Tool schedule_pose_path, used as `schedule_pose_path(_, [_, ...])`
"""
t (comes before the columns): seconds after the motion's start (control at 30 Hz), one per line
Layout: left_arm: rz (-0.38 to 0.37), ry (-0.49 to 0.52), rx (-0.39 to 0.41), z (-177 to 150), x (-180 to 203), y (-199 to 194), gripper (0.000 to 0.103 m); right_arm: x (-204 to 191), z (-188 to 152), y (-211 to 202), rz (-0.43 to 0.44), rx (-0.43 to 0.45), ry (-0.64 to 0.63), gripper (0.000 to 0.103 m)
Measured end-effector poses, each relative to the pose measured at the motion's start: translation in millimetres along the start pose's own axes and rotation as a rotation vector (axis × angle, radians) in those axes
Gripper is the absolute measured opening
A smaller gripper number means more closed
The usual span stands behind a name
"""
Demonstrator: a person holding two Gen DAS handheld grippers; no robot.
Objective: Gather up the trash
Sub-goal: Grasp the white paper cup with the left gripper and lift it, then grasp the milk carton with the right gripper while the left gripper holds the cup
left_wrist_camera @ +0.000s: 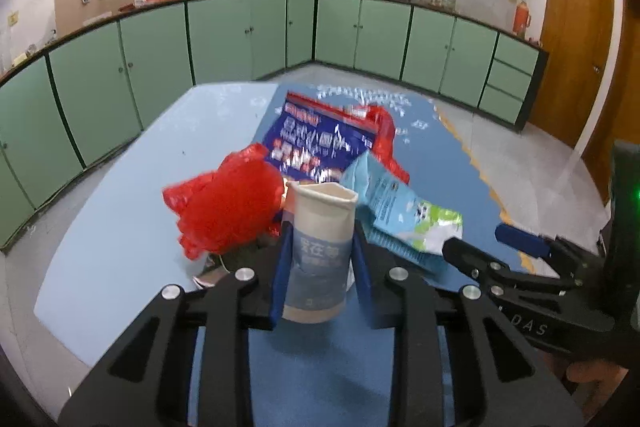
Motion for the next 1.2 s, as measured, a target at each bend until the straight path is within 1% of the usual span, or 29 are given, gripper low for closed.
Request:
schedule_pose_path(0.1, [-0.007, -0.014, -0.032, -4, -7, 11, 0.026, 0, -1, 11, -0.004, -0.019, -0.009, 0.078])
schedule_pose_path(0.27, [-0.009, -0.015, -0.039, -6, -10, 15, 0.026, 0, -1, 25, -0.007, -0.039, -0.023, 0.078])
schedule_pose_path(0.37, [-0.015, -0.026, -0.046, -7, -13, 17, 0.026, -2, -1, 34, 0.01, -0.056, -0.037, 0.078])
schedule_pose_path(0.4, [-0.015, -0.025, -0.045, -7, -13, 18, 0.026, -4, -1, 37, 0.029, -0.065, -0.038, 0.077])
schedule_pose_path(0.43, [-0.016, -0.025, -0.045, -7, -14, 17, 0.026, -6, -1, 39, 0.053, -0.077, -0.038, 0.068])
schedule_pose_path(0.47, [-0.019, -0.026, -0.045, -7, -14, 17, 0.026, -7, -2, 40, 0.067, -0.085, -0.037, 0.061])
schedule_pose_path(0.5, [-0.02, -0.027, -0.045, -7, -14, 17, 0.027, -9, -3, 40, 0.079, -0.092, -0.038, 0.051])
schedule_pose_path(0.53, [-0.021, -0.027, -0.046, -7, -14, 18, 0.027, -11, -4, 40, 0.085, -0.096, -0.044, 0.043])
schedule_pose_path(0.57, [-0.022, -0.026, -0.046, -7, -14, 18, 0.027, -13, -5, 39, 0.091, -0.102, -0.053, 0.039])
schedule_pose_path(0.6, [-0.022, -0.024, -0.045, -7, -13, 17, 0.027, -14, -6, 38, 0.094, -0.106, -0.055, 0.033])
schedule_pose_path(0.63, [-0.021, -0.023, -0.045, -8, -13, 17, 0.027, -14, -7, 36, 0.099, -0.11, -0.054, 0.014])
schedule_pose_path(0.7, [-0.022, -0.026, -0.046, -7, -11, 16, 0.027, -14, -8, 31, 0.109, -0.106, -0.044, 0.014])
schedule_pose_path(0.8, [-0.023, -0.027, -0.046, -8, -11, 16, 0.027, -18, -9, 26, 0.118, -0.108, -0.062, 0.014])
schedule_pose_path(0.83, [-0.022, -0.026, -0.046, -8, -11, 16, 0.027, -18, -9, 25, 0.116, -0.106, -0.064, 0.016])
schedule_pose_path(0.87, [-0.023, -0.026, -0.046, -8, -11, 16, 0.027, -17, -8, 23, 0.116, -0.101, -0.067, 0.022])
schedule_pose_path(0.9, [-0.022, -0.026, -0.046, -8, -11, 15, 0.027, -15, -6, 23, 0.109, -0.097, -0.07, 0.047])
schedule_pose_path(0.93, [-0.022, -0.026, -0.046, -8, -11, 16, 0.027, -14, -3, 23, 0.098, -0.086, -0.076, 0.068])
schedule_pose_path(0.97, [-0.022, -0.025, -0.046, -8, -11, 16, 0.027, -13, -1, 24, 0.098, -0.083, -0.084, 0.072])
schedule_pose_path(1.13, [-0.023, -0.021, -0.044, -8, -11, 16, 0.027, -16, 4, 42, 0.13, -0.112, -0.149, 0.072])
schedule_pose_path(1.2, [-0.022, -0.018, -0.044, -8, -12, 16, 0.027, -17, 3, 49, 0.153, -0.123, -0.152, 0.072])
Point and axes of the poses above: each gripper's, at about its wrist camera, not at the fingertips, and y roughly the way its jaws point, x to its right, z to its top, the point moved 8 cm from there along y, roughly the way its jaws point, and after that the axes turned 9 degrees about z, right-handed, at the moved point
